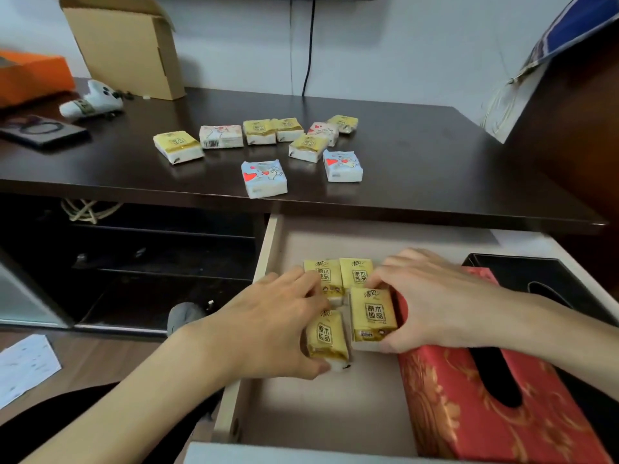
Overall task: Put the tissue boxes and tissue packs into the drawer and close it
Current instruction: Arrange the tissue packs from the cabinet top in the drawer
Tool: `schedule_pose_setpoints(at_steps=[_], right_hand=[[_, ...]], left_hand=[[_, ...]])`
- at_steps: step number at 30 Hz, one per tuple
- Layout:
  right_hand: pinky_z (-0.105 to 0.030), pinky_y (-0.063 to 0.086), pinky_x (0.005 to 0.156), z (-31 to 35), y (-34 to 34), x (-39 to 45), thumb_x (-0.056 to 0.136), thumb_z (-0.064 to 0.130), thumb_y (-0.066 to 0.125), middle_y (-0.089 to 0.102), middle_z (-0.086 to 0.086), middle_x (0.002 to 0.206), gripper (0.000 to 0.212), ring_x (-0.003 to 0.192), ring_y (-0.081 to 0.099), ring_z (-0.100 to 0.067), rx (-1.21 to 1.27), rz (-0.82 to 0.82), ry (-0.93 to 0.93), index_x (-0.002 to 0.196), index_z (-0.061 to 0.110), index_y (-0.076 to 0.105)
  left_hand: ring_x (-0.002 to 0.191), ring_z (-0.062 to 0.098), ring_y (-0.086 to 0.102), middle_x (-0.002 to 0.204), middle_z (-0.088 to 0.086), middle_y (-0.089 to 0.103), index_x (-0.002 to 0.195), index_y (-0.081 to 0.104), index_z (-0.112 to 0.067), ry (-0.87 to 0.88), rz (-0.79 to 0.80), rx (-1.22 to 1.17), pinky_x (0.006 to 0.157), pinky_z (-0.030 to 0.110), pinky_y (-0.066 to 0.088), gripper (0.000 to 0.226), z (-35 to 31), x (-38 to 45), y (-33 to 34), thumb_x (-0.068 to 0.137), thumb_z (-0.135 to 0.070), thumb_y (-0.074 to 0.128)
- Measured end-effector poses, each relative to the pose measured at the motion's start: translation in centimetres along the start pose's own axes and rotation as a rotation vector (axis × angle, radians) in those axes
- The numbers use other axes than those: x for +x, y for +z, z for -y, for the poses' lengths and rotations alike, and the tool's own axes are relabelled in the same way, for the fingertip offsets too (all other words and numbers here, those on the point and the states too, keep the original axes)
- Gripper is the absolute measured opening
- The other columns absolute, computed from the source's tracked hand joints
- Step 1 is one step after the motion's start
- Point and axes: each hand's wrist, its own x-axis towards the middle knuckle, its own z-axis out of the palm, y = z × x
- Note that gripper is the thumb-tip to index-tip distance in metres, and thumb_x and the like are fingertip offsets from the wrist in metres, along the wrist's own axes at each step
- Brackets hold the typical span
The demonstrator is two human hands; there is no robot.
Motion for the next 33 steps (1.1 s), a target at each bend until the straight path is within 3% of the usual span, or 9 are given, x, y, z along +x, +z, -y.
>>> schedule_pose_setpoints(at_steps=[3,7,11,13,16,19,24,28,33], right_hand=[[-0.028,0.027,0.085,0.5,-0.2,0.5,0.057,0.085,0.059,0.041,0.019,0.107,0.090,0.101,0.028,-0.005,-0.036,0.076,-0.009,0.132,0.036,0.050],[-0.038,0.032,0.100,1.2,0.2,1.2,0.056,0.081,0.068,0.043,0.012,0.103,0.081,0.101,0.034,-0.013,-0.096,0.133,-0.014,0.121,0.033,0.055],[-0.032,0.037,0.080,0.9,0.1,1.6,0.053,0.080,0.072,0.044,0.015,0.104,0.085,0.099,0.035,-0.010,-0.043,0.039,-0.027,0.122,0.033,0.054],[-0.033,0.042,0.081,0.4,-0.2,1.8,0.053,0.079,0.075,0.045,0.016,0.114,0.097,0.106,0.038,-0.008,0.015,0.002,-0.015,0.135,0.033,0.048],[-0.035,0.044,0.092,0.0,-0.6,2.7,0.051,0.080,0.075,0.047,0.012,0.127,0.109,0.116,0.043,-0.012,-0.037,0.034,-0.005,0.140,0.027,0.043],[-0.036,0.045,0.085,0.2,-0.7,3.8,0.049,0.081,0.076,0.054,0.009,0.109,0.091,0.101,0.053,-0.018,-0.108,0.158,0.008,0.116,0.025,0.051],[-0.036,0.039,0.075,0.6,-0.2,4.7,0.047,0.085,0.074,0.056,0.010,0.097,0.081,0.086,0.051,-0.016,-0.177,0.176,0.011,0.100,0.027,0.054],[-0.040,0.053,0.080,0.4,0.0,4.6,0.048,0.081,0.077,0.061,0.008,0.098,0.077,0.091,0.059,-0.021,-0.127,0.147,0.039,0.099,0.027,0.058],[-0.039,0.053,0.077,0.5,0.1,4.5,0.051,0.077,0.080,0.061,0.008,0.101,0.075,0.092,0.060,-0.021,-0.110,0.142,0.054,0.102,0.026,0.059]], left_hand=[[0.106,0.009,0.035,0.117,-0.011,0.044,0.131,0.052,-0.033,0.009,0.013,0.052,0.088,0.030,0.042,0.078,0.2,0.0,0.4,0.068,-0.079,0.051],[0.109,0.010,0.035,0.120,-0.011,0.043,0.135,0.048,-0.033,0.007,0.030,0.104,0.090,0.031,0.043,0.086,0.3,0.1,0.7,0.066,-0.084,0.048],[0.104,0.007,0.039,0.114,-0.014,0.046,0.126,0.054,-0.034,0.006,-0.045,0.043,0.090,0.031,0.045,0.073,0.5,0.3,-0.5,0.070,-0.081,0.050],[0.106,0.006,0.044,0.118,-0.014,0.049,0.127,0.055,-0.031,0.027,-0.092,0.028,0.092,0.031,0.047,0.071,1.1,0.5,-1.1,0.072,-0.076,0.056],[0.133,0.011,0.038,0.146,-0.009,0.043,0.143,0.041,-0.026,0.025,-0.061,0.040,0.111,0.030,0.032,0.092,1.7,1.2,-1.2,0.069,-0.075,0.062],[0.147,0.016,0.023,0.160,-0.002,0.028,0.151,0.030,-0.021,-0.019,0.104,0.092,0.119,0.032,0.014,0.107,1.7,2.6,-0.5,0.066,-0.075,0.067],[0.121,0.019,0.051,0.135,-0.004,0.055,0.133,0.053,-0.022,-0.042,0.258,0.111,0.114,0.036,0.021,0.087,1.6,4.2,0.2,0.065,-0.073,0.070],[0.111,0.020,0.053,0.127,-0.006,0.056,0.129,0.056,-0.025,-0.042,0.254,0.103,0.107,0.035,0.031,0.080,1.8,4.6,0.4,0.066,-0.072,0.070],[0.102,0.021,0.055,0.117,-0.005,0.055,0.121,0.059,-0.025,-0.047,0.248,0.092,0.095,0.035,0.041,0.072,2.0,5.0,0.3,0.066,-0.071,0.071]])
